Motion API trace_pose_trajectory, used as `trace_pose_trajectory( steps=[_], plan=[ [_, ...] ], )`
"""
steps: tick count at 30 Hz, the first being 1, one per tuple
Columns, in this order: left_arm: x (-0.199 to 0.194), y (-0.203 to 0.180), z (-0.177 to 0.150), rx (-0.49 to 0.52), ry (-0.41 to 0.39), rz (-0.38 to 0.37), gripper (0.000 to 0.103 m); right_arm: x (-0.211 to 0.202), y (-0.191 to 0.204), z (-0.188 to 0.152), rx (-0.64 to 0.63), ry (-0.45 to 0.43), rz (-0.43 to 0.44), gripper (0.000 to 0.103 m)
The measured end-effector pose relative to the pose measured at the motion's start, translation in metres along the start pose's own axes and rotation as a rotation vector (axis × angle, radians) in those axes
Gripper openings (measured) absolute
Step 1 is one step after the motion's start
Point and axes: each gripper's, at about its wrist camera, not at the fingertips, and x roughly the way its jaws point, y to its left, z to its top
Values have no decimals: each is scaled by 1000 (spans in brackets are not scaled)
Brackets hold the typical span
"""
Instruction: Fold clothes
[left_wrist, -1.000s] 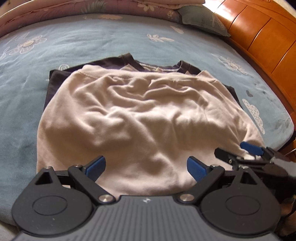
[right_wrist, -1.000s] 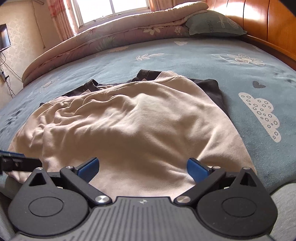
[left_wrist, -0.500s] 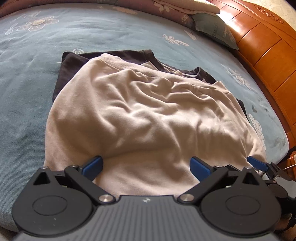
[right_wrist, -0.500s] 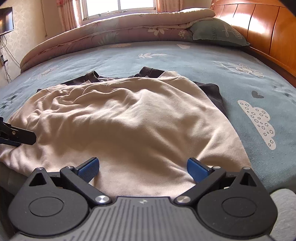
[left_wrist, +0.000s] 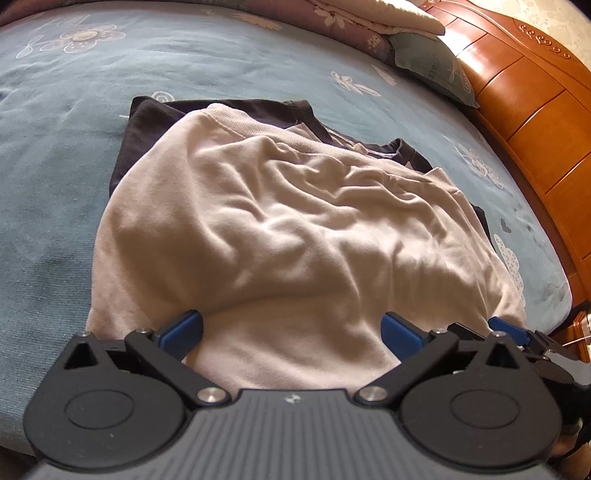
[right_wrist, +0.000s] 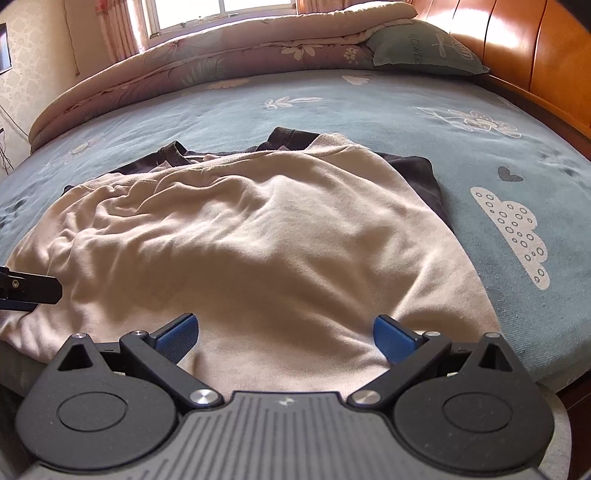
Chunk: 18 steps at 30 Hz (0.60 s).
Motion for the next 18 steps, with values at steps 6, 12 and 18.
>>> trace_pose_trajectory(
  steps=[6,12,18],
  plan=[
    [3,-5,4,29,26,18,102,0,2,0,-51,13,4,103],
    [-19,-5,21,52,16,-55,102,-14,-11,15,-22,41,114,103],
    [-36,11,67,32,-79,-87,102,-25,-22,49,17,-52,187,103]
  ],
)
